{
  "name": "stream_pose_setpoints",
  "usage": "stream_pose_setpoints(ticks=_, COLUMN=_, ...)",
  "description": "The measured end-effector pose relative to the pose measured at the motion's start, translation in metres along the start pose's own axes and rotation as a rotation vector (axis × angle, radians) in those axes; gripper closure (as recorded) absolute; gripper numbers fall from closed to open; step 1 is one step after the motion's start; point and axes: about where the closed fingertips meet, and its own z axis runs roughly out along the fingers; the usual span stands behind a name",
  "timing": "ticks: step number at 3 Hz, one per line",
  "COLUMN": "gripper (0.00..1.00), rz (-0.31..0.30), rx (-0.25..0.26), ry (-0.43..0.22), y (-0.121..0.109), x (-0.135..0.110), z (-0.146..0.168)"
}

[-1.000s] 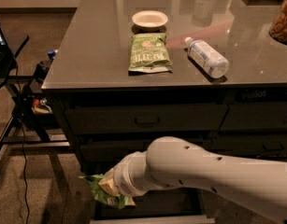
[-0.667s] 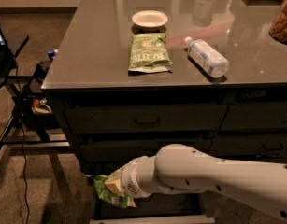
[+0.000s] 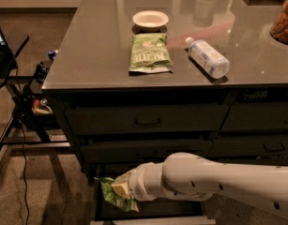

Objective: Place green rice chip bag into bottom drawer

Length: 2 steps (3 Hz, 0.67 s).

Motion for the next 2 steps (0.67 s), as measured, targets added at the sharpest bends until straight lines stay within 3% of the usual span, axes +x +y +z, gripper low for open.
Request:
stream_pose_setpoints(ticks=1, gripper=1.0, rz=0.035, rx=0.005, ry=-0.023, y=-0.01, x=0.01, z=0.007)
stream_pose_setpoints(ticks=2, gripper=1.0, rz=0.096, rx=0.022, ry=-0.093, y=-0.039, x=0.025, z=0.018)
